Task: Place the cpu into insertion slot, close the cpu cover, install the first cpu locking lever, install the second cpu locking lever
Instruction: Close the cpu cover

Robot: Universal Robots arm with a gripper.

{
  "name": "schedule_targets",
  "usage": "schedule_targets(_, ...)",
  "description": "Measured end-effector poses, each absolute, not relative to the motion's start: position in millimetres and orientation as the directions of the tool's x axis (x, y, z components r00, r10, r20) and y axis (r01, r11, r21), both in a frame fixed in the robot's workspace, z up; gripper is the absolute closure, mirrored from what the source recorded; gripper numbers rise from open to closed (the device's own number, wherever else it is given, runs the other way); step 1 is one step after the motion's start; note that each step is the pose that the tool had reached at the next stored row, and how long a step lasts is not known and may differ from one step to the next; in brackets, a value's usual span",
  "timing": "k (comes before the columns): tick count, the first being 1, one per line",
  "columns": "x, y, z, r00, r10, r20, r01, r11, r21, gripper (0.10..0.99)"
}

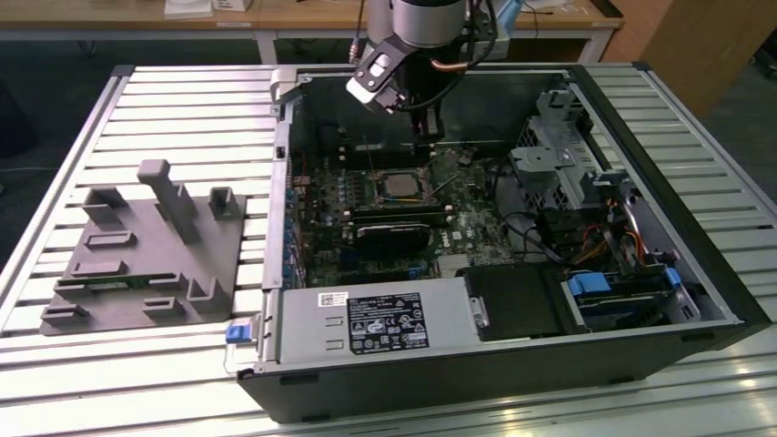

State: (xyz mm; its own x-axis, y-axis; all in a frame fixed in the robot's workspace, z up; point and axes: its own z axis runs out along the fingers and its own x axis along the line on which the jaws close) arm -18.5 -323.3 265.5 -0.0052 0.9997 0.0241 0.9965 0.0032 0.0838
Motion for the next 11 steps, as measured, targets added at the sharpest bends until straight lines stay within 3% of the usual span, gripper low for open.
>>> schedule_targets(11, -4, -323, 266, -0.005, 1.0, 0.024, 0.996, 0.003, 0.084, 0.98)
